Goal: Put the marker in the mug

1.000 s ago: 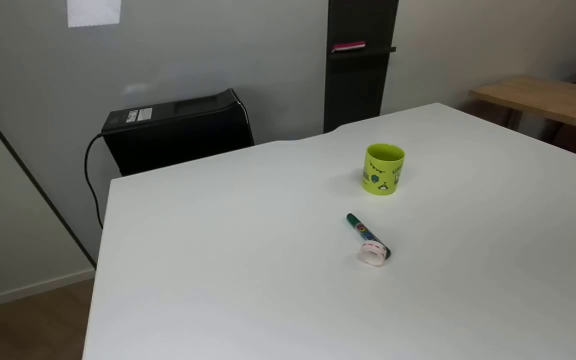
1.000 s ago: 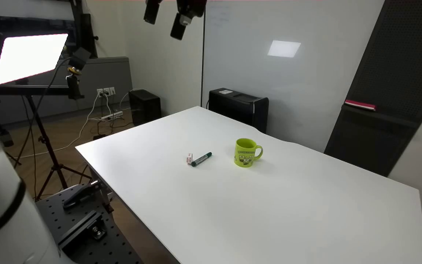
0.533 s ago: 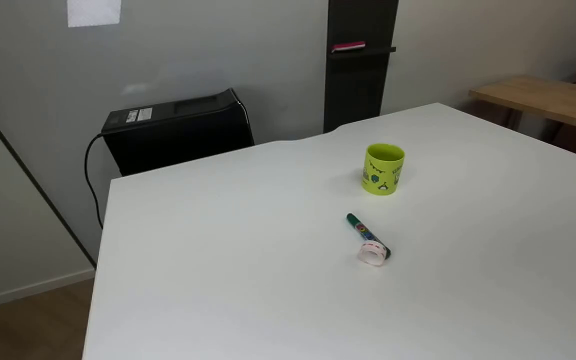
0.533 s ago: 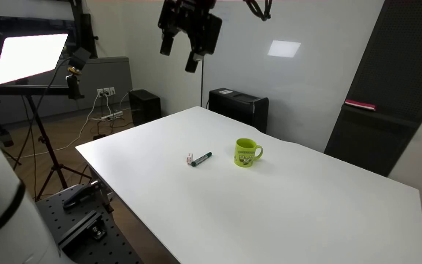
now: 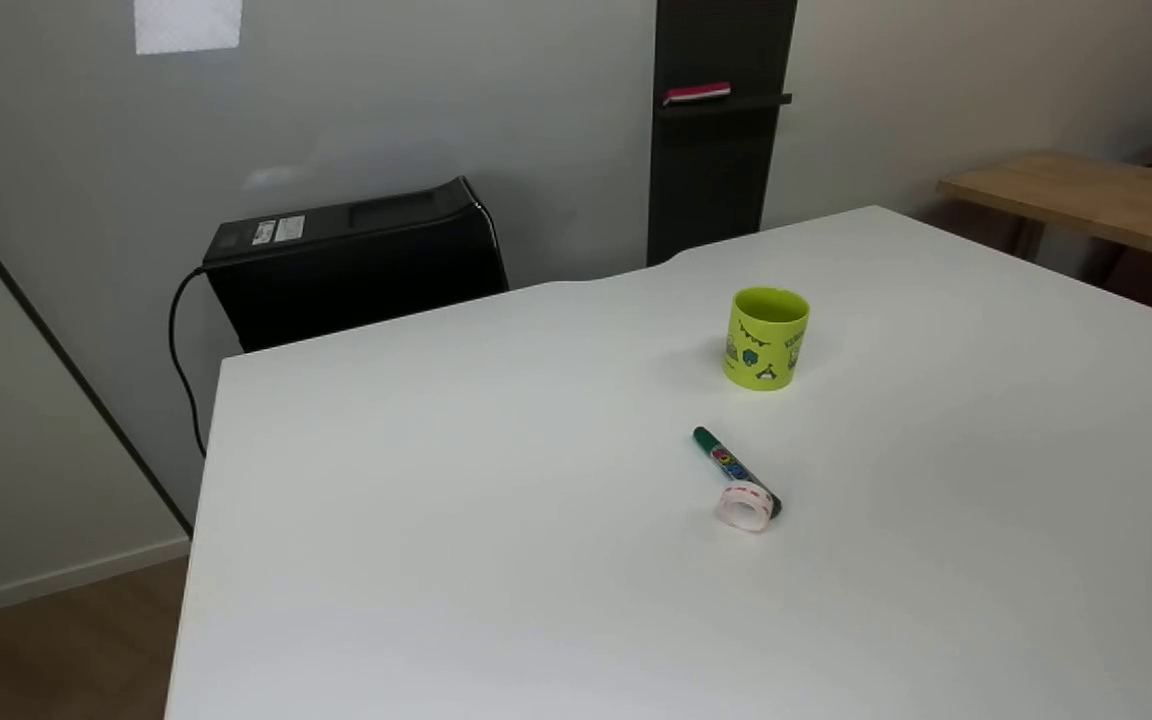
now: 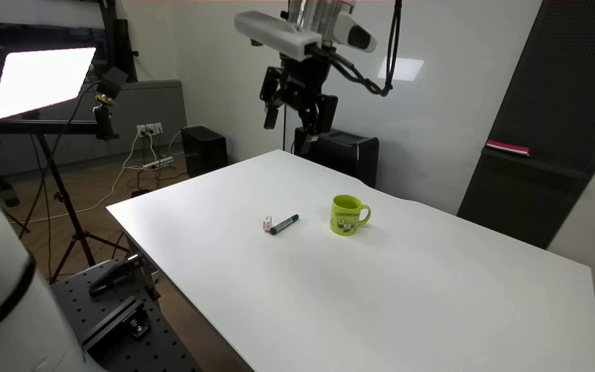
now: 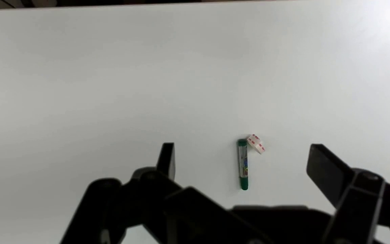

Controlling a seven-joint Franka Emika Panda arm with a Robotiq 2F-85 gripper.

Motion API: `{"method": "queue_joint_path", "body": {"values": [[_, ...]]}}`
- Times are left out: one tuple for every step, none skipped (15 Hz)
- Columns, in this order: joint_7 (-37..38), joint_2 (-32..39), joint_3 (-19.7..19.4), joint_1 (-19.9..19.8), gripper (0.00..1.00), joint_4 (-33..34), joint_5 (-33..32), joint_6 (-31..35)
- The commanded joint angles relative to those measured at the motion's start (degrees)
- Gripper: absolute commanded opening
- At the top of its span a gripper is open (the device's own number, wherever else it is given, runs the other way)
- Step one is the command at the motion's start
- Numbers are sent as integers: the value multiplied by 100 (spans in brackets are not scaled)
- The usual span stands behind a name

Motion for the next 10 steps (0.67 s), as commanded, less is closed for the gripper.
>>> {"method": "queue_joint_path", "body": {"values": [[-4, 162, 12, 11, 100, 9, -2, 135], [-7, 307, 27, 17, 100, 13, -2, 213], [-8, 411, 41, 20, 100, 22, -2, 258], [-8, 464, 49, 21, 100, 34, -2, 274], [-9, 479, 50, 21, 100, 41, -2, 274], [-9, 478, 50, 21, 100, 48, -2, 274], [-9, 475, 50, 21, 100, 53, -2, 274], [-9, 474, 50, 21, 100, 58, -2, 274], [-9, 474, 50, 21, 100, 60, -2, 274], [-10, 474, 50, 21, 100, 60, -2, 274]]}}
